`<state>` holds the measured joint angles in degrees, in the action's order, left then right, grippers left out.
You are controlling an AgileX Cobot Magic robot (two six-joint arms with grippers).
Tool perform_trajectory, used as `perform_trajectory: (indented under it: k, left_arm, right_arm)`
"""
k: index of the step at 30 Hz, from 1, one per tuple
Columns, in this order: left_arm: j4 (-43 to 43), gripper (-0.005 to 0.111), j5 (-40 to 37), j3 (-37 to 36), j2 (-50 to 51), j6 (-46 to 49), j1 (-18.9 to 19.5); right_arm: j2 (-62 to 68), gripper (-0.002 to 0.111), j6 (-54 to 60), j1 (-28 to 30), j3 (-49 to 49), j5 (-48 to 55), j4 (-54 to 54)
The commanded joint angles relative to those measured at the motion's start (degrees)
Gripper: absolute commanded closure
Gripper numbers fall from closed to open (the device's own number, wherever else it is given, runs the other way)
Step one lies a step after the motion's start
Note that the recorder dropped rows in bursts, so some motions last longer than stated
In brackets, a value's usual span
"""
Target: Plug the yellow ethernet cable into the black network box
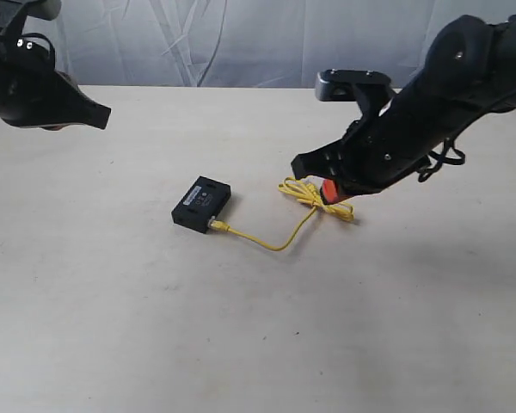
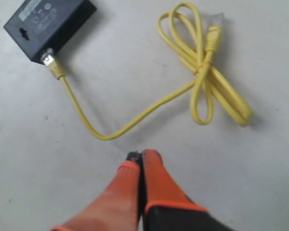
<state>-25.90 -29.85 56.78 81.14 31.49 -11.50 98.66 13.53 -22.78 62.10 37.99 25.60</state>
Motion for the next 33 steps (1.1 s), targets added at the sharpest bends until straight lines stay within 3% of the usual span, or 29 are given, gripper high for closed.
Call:
perform_trajectory:
  k: [1, 12, 18, 24, 29, 33]
  left_arm:
    - [0.67, 0.107, -3.0, -1.74, -4.41, -0.95, -0.07]
    - [0.0, 0.107, -1.79, -8.24, -14.43, -1.1, -0.07]
    - [-0.43, 0.107, -0.33, -13.46, -21.74, -1.1, -0.07]
    - [-1.66, 0.107, 3.26, -18.77, -29.2, -1.57, -0.07]
    - [-1.52, 0.107, 2.62, -19.94, -31.58, -1.57, -0.07]
    - [-1.52, 0.107, 2.99, -19.94, -31.58, -1.57, -0.07]
  right_arm:
    - [-5.21, 0.108, -2.99, 4.04, -3.55, 0.23, -1.3]
    - [-21.65, 0.108, -16.51, 13.14, -13.46, 0.25, -14.75]
    - [-35.59, 0.108, -27.68, 13.13, -18.96, 3.06, -28.17]
    - [-54.2, 0.108, -27.69, 13.13, -24.68, 5.75, -34.14]
    - [-71.5, 0.108, -27.69, 13.02, -32.99, -2.03, -34.26]
    - [-76.22, 0.108, -27.69, 13.02, -36.77, -6.92, -34.03]
